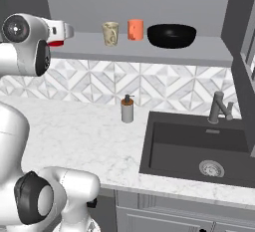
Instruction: Gather all objects into one cabinet and sort the glasses and bowls to opposite sides.
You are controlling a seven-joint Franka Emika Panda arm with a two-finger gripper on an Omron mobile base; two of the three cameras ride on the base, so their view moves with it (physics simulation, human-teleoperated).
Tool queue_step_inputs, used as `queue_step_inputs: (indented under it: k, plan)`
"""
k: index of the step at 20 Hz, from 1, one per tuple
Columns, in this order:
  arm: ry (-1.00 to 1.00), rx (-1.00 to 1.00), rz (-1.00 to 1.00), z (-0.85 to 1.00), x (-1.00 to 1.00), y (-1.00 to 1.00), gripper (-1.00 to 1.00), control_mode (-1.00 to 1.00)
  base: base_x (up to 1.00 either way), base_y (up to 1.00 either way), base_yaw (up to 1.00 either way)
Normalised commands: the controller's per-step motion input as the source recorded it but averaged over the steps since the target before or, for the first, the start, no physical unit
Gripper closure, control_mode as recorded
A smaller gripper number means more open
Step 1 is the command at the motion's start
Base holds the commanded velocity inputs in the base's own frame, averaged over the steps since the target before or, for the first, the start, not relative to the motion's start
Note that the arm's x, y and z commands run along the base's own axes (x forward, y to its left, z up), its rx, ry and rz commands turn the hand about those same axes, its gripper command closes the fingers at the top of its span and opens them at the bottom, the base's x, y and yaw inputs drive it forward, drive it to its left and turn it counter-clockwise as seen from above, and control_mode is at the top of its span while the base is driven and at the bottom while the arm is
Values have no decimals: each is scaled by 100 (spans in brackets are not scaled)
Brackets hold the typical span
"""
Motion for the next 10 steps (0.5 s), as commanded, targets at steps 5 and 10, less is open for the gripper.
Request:
queue_step_inputs:
  k: [5, 10]
  plan:
    - [-5, 1, 5, 0, 13, 0, 100, -100, 0, 0, 0]
    - [0, 0, 4, 1, 56, 13, 100, -100, 0, 0, 0]
